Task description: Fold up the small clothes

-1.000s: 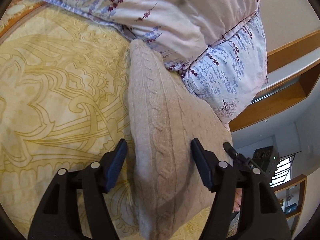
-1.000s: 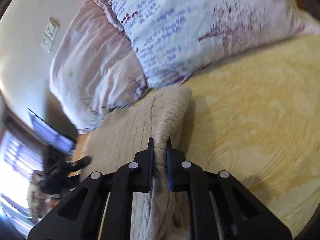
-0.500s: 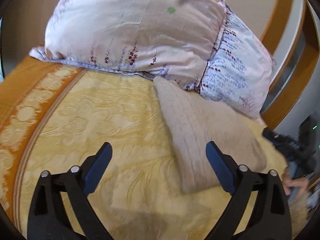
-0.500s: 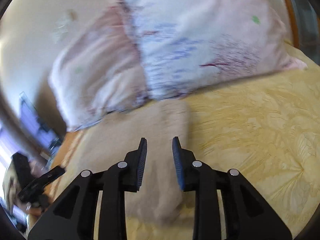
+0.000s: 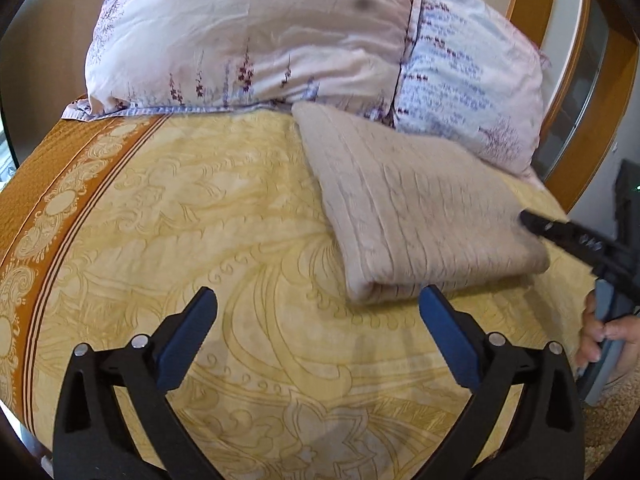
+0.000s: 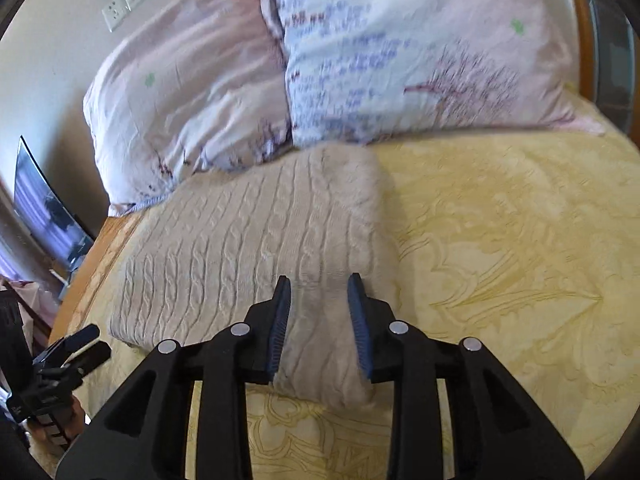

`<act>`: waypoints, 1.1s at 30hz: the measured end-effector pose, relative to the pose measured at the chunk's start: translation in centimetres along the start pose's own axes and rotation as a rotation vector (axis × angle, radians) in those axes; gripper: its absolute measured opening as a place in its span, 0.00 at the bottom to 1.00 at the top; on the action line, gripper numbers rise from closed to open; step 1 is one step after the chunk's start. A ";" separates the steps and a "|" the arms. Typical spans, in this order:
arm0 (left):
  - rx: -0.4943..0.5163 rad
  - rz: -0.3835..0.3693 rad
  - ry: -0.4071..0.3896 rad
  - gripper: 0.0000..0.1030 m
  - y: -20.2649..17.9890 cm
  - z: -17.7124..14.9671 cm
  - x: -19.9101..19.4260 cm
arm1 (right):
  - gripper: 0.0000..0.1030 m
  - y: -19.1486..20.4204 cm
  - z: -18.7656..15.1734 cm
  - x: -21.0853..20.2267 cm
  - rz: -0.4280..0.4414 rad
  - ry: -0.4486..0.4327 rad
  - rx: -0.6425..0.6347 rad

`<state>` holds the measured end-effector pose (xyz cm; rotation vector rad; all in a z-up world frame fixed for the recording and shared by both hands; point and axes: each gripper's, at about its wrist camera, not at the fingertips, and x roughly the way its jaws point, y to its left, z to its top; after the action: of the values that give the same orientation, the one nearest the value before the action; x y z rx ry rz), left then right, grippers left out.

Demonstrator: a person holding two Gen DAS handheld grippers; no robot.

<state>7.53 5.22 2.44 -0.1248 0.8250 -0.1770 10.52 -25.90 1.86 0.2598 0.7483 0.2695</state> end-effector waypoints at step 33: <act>0.097 0.160 0.134 0.98 -3.4 -0.8 3.1 | 0.96 3.9 -6.1 -0.5 -0.191 0.067 -0.097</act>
<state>8.64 1.25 0.30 0.0445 0.9537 -0.0747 5.33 -21.56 -0.89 0.0872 0.8179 0.1329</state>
